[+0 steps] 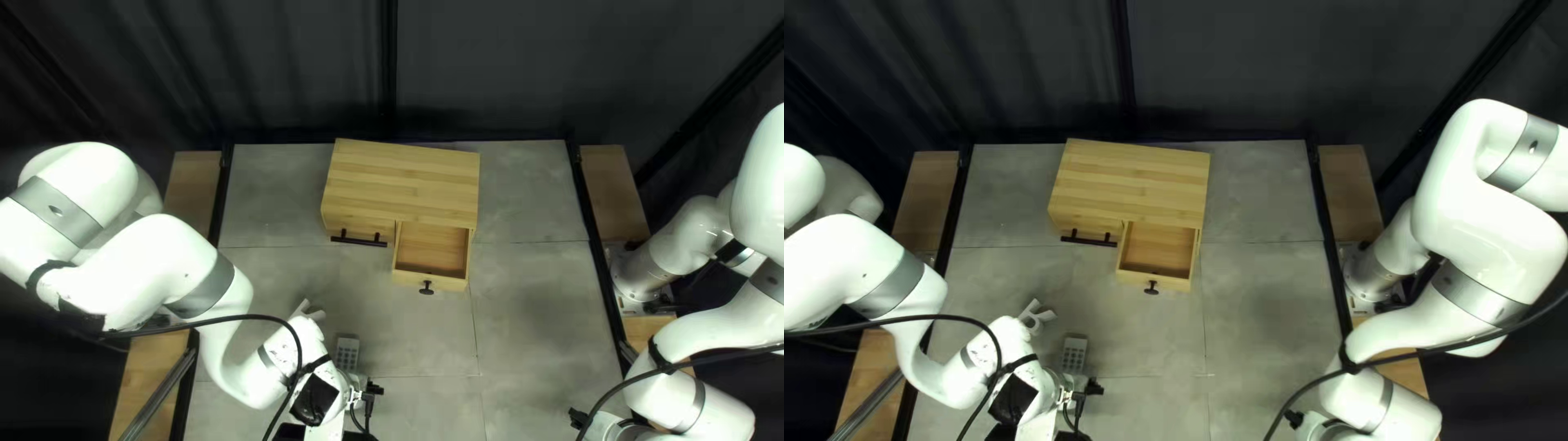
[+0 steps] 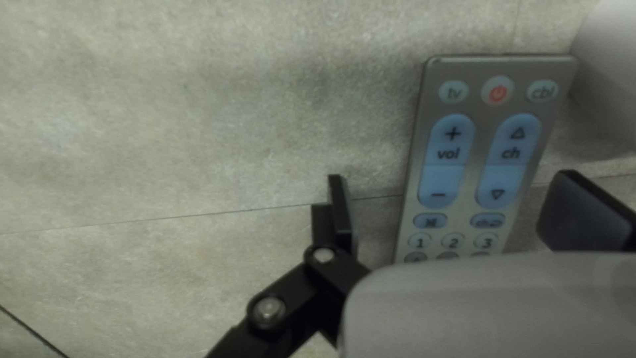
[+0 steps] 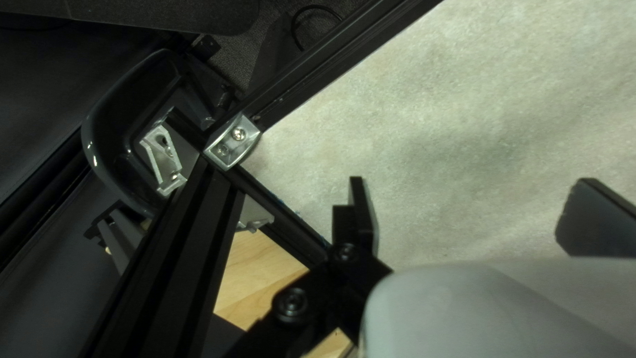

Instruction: Open drawers and place objects into drawer and close

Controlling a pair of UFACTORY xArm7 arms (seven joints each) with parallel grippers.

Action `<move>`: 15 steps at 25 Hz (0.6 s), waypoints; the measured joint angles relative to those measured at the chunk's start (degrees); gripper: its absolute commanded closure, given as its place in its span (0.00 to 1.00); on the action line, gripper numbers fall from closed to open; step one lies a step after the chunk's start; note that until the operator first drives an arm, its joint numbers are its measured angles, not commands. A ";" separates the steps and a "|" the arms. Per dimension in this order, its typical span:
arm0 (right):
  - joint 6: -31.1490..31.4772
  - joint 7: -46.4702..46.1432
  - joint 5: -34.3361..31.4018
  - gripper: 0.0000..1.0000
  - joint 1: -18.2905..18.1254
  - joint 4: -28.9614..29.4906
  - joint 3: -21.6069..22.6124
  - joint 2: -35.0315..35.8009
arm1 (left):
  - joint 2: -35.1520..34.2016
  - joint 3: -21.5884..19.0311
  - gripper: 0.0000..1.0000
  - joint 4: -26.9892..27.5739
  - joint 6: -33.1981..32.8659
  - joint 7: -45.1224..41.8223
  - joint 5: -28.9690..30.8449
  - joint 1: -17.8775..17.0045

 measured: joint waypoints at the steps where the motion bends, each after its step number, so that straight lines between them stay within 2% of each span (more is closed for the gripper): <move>1: 0.00 0.00 0.00 0.00 0.00 0.00 0.00 0.00 | 0.04 -0.02 0.06 0.02 -0.04 -0.02 -0.02 -0.01; 2: 0.00 0.00 0.00 0.00 0.00 0.00 0.00 0.00 | 0.07 -0.03 0.32 0.05 -0.07 -0.02 -0.04 -0.02; 3: 0.00 0.00 0.00 0.00 0.00 0.00 0.00 0.00 | 0.13 -0.04 1.00 0.13 -0.08 -0.01 -0.06 -0.02; 15: 0.00 0.00 0.00 0.00 0.00 0.00 0.00 0.00 | 0.65 -0.30 1.00 2.71 2.81 1.53 -0.73 0.09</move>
